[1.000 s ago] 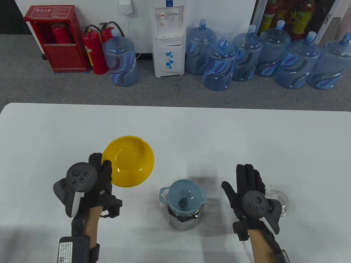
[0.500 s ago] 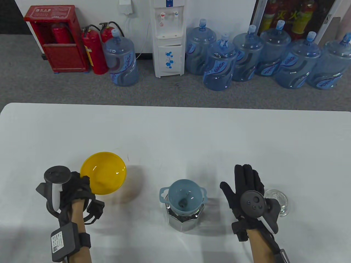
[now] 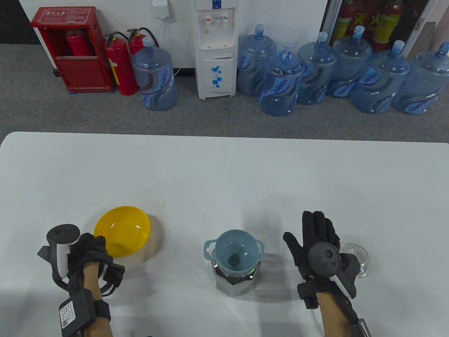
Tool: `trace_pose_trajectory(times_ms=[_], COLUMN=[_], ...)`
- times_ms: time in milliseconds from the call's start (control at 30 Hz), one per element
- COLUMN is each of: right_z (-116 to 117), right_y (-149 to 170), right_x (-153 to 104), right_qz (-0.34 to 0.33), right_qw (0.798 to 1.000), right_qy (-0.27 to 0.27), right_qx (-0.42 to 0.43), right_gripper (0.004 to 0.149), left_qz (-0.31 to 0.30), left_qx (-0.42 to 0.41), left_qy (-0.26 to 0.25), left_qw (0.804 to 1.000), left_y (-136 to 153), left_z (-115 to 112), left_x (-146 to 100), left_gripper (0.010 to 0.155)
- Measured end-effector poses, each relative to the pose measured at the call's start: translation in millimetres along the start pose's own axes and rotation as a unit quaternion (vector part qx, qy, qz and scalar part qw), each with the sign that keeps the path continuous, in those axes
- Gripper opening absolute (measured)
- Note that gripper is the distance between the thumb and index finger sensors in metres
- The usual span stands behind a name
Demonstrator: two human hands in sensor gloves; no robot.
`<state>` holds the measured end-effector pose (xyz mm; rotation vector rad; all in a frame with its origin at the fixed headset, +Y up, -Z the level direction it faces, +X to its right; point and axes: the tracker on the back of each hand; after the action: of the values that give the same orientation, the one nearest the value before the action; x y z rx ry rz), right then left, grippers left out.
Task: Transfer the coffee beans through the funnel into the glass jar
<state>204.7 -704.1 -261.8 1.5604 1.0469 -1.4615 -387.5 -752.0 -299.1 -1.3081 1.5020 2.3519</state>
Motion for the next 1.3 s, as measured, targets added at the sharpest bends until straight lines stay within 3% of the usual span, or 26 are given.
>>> trace_pose_trajectory(times_ms=[133, 367, 467, 633, 833, 1000, 1133, 1300], right_z=[-1, 0, 1, 2, 3, 3, 4, 4], right_y=[0, 1, 0, -1, -2, -2, -2, -2], right_x=[0, 1, 2, 2, 3, 2, 2, 1], right_qz=[0.0, -0.001, -0.004, -0.009, -0.01, -0.01, -0.011, -0.011], right_qw=[1.0, 1.0, 1.0, 1.0, 1.0, 1.0, 1.0, 1.0], right_qy=[-0.003, -0.012, -0.017, -0.023, -0.026, -0.023, -0.024, -0.022], right_qx=[0.001, 0.003, 0.002, 0.003, 0.002, 0.004, 0.006, 0.007], right_gripper=[0.084, 0.085, 0.084, 0.083, 0.083, 0.083, 0.083, 0.083], left_qz=[0.002, -0.032, -0.081, -0.185, -0.336, -0.421, -0.451, -0.482], left_qx=[0.055, 0.111, 0.129, 0.143, 0.127, 0.147, 0.197, 0.269], left_qy=[0.021, -0.053, -0.109, -0.124, -0.043, 0.035, 0.081, 0.059], left_qw=[0.998, 0.992, 0.982, 0.964, 0.932, 0.895, 0.867, 0.832], left_y=[3, -2, -21, -73, -135, -167, -180, -187], left_z=[2, 28, 42, 48, 22, -9, -31, -54], left_x=[0, -17, -38, -89, -166, -211, -230, -242], left_gripper=[0.049, 0.062, 0.061, 0.062, 0.063, 0.057, 0.062, 0.067])
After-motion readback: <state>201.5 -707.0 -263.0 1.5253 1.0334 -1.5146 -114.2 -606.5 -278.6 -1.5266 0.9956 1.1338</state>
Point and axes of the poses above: the tracker on the back of each hand, its own y axis roughly to the little-finger side, its own x axis roughly from the wrist to the fingertips, z = x × y, and after that the axes turned 8 degrees about -y, right-handed
